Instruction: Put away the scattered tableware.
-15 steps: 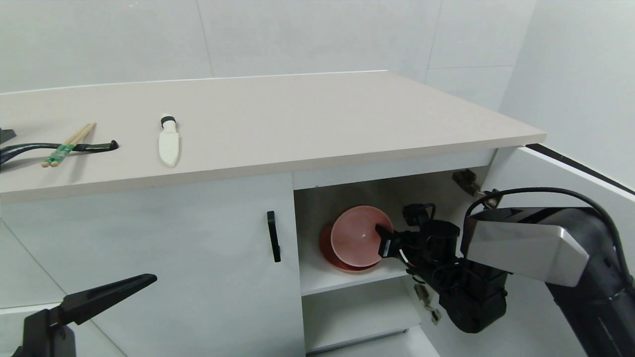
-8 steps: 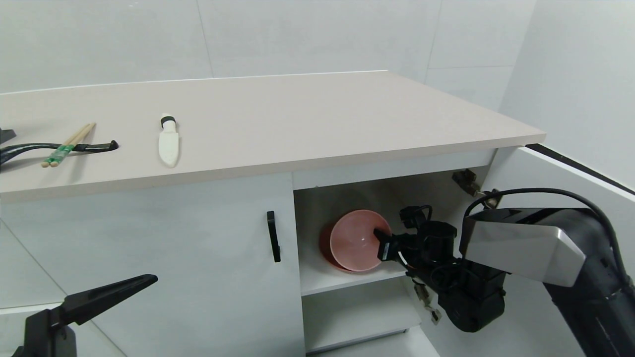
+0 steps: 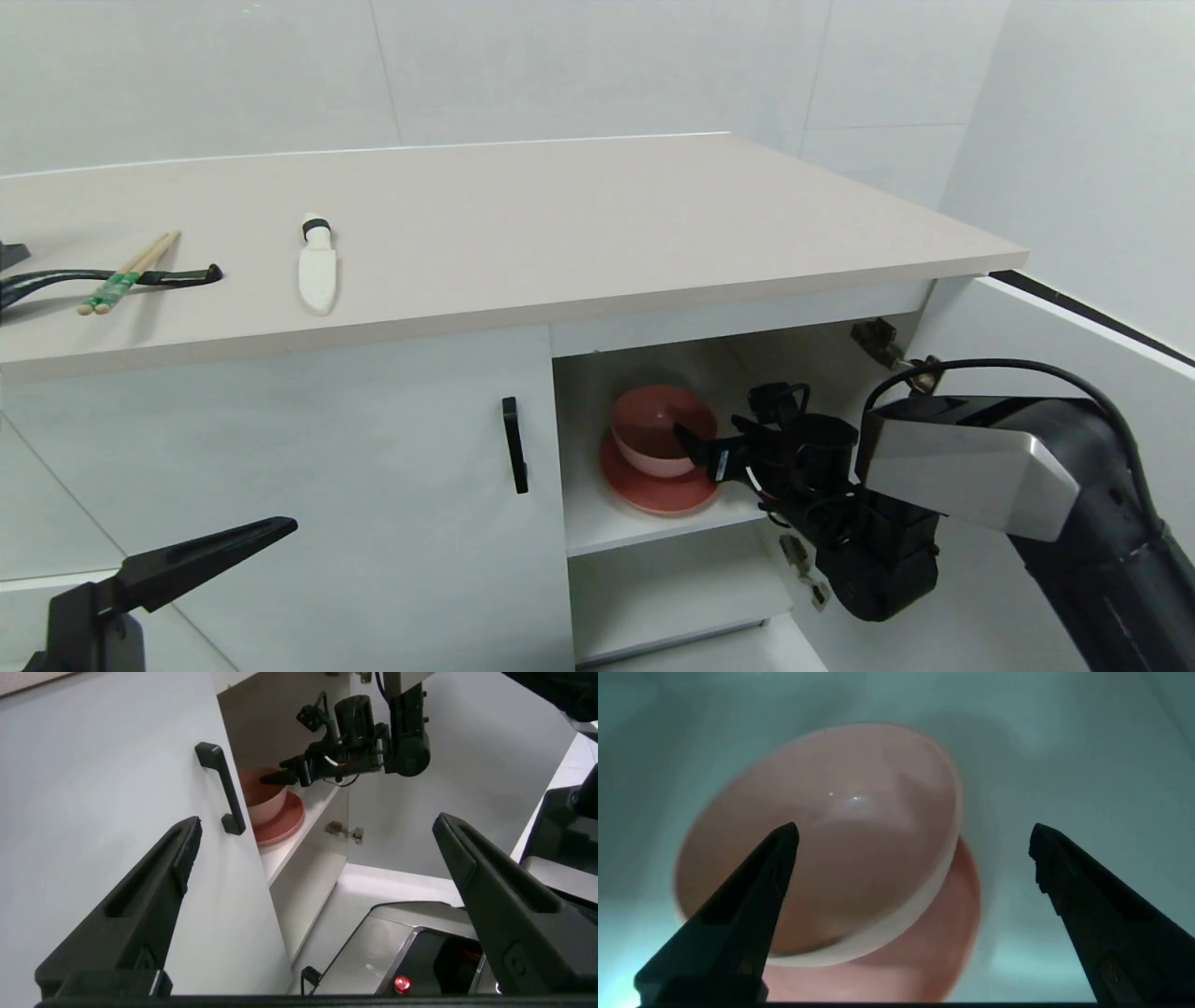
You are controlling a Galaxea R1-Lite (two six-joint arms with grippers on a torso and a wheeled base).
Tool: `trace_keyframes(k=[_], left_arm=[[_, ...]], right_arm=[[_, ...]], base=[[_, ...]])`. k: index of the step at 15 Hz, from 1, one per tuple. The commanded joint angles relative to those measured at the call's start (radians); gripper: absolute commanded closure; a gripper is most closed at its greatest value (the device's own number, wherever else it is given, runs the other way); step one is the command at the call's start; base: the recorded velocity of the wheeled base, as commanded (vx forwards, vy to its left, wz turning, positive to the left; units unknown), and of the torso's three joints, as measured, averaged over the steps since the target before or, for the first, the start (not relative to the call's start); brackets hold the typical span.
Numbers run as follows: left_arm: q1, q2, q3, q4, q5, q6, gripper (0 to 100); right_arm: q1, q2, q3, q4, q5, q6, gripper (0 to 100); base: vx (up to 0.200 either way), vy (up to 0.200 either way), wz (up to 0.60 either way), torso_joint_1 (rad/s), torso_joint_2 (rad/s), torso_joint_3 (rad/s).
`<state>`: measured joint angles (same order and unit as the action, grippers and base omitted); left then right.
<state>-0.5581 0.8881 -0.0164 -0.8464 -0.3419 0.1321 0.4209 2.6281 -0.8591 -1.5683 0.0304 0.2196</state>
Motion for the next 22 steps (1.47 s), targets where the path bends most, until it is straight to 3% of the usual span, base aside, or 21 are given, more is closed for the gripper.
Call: trace_keyframes(k=[1,6,12,15,18,22], left_arm=[[0.0,0.003,0.0,0.0,0.0,-0.002,0],[0.0,0.003,0.0,0.0,0.0,-0.002,0],[0.0,0.006,0.0,0.003,0.0,-0.003,0],[0.0,0.012,0.001,0.003,0.0,-0.003,0],[-0.002,0.014,0.003,0.003,-0.002,-0.002,0],[-0.002,0.008,0.003,0.001,-0.025,0.0,0]], right_arm=[[0.001,-0.013,0.011,-0.003,0.0,-0.019,0],[0.036,-0.226,0.226,-0.003,-0.001,-0.043,0],[0.213,-0.605,0.739,-0.003,-0.001,-0.057,0],[0.22,-0.855,0.851,-0.003,-0.001,-0.057,0],[0.222,-1.036,0.859,-0.003,-0.001,-0.057,0],[0.216,-1.057,0.859,-0.003,-0.014,-0.083,0]], base=[[0.0,0.0,0.0,0.0,0.0,0.0],[0.0,0.0,0.0,0.0,0.0,0.0],[0.0,0.0,0.0,0.0,0.0,0.0],[0.0,0.0,0.0,0.0,0.0,0.0],[0.0,0.0,0.0,0.0,0.0,0.0],[0.0,0.0,0.0,0.0,0.0,0.0]])
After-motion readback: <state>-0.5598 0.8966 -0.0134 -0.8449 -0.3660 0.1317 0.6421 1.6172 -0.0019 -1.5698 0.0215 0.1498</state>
